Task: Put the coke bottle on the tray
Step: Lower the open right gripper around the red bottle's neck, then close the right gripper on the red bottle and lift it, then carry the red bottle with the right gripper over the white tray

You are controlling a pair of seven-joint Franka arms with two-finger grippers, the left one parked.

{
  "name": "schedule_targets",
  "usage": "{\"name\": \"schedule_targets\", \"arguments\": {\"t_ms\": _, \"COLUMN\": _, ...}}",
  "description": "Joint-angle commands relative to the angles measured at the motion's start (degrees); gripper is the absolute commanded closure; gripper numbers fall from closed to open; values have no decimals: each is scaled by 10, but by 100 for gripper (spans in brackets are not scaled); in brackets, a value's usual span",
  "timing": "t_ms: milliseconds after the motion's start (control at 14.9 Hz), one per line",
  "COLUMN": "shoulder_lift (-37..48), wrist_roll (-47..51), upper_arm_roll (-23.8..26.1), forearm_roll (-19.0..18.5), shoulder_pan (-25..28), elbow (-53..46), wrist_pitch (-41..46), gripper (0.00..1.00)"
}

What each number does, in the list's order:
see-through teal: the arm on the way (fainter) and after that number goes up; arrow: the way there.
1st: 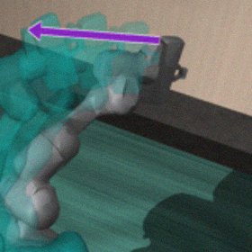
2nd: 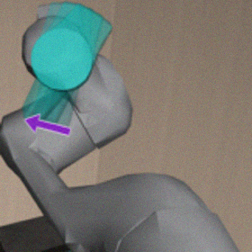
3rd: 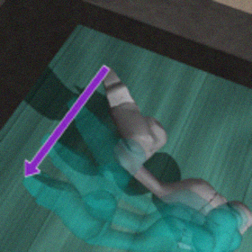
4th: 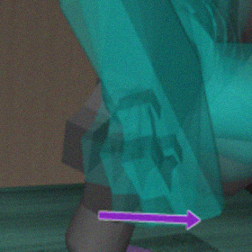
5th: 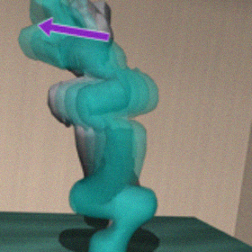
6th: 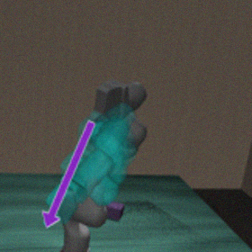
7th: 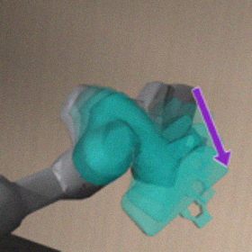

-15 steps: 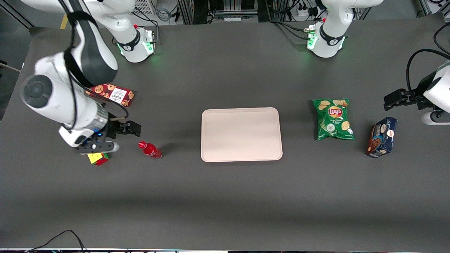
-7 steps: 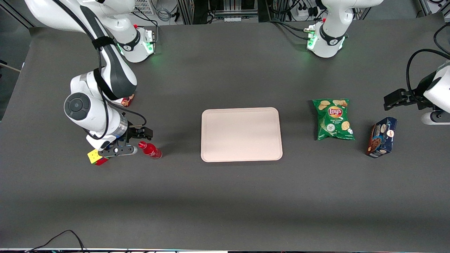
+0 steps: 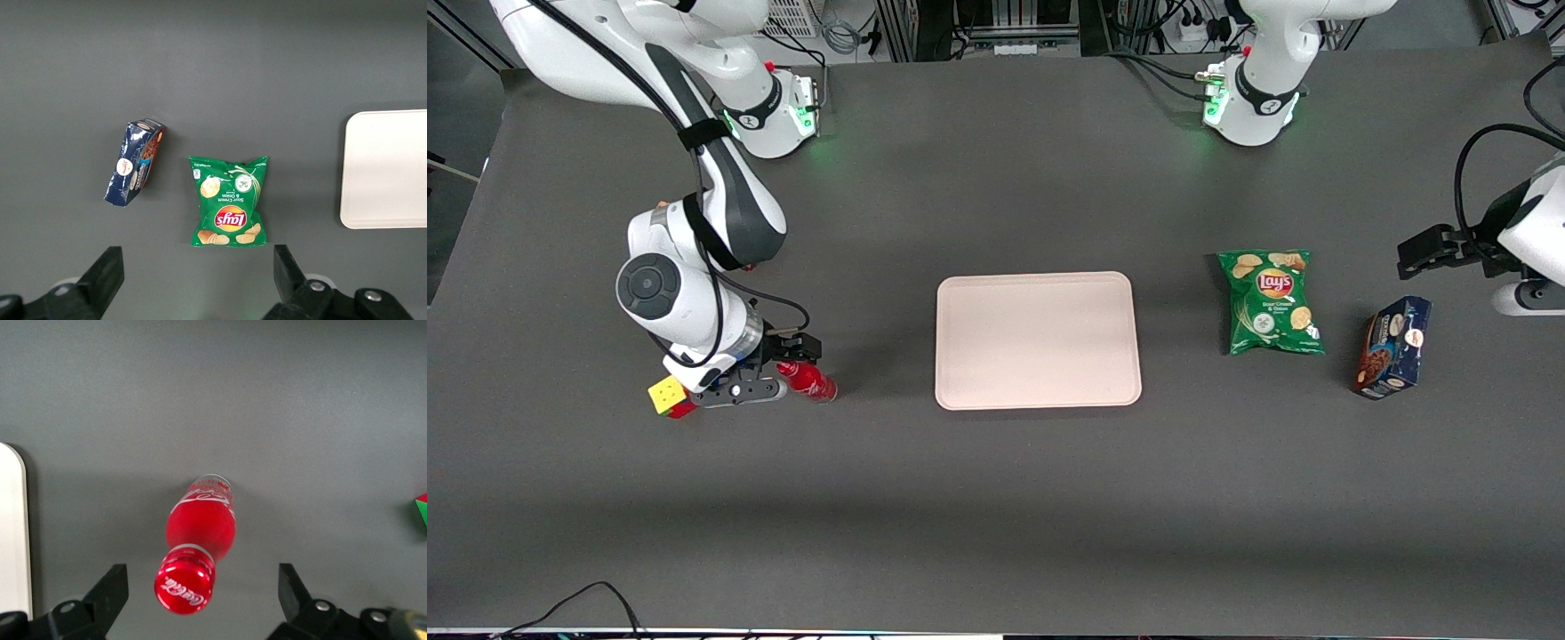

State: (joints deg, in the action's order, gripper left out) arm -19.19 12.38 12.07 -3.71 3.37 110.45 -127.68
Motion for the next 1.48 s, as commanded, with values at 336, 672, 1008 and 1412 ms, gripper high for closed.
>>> {"name": "schedule_targets", "arguments": {"t_ms": 336, "shoulder_lift": -5, "wrist_roll": 15, "upper_arm_roll": 1, "forearm_roll": -13, "shoulder_pan": 5, "elbow": -8, "wrist_pitch": -15, "gripper": 33}}
{"name": "schedule_targets", "arguments": {"t_ms": 672, "shoulder_lift": -6, "wrist_roll": 16, "upper_arm_roll": 1, "forearm_roll": -13, "shoulder_pan": 11, "elbow": -7, "wrist_pitch": -18, "gripper": 86}}
{"name": "schedule_targets", "arguments": {"t_ms": 1008, "shoulder_lift": 18, "wrist_roll": 19, "upper_arm_roll": 1, "forearm_roll": -12, "shoulder_pan": 12, "elbow": -7, "wrist_pitch": -4, "gripper": 100}}
{"name": "schedule_targets", "arguments": {"t_ms": 1412, "shoulder_lift": 82, "wrist_roll": 37, "upper_arm_roll": 31, "forearm_roll": -9, "shoulder_pan": 12, "elbow": -39, "wrist_pitch": 117, "gripper": 100}}
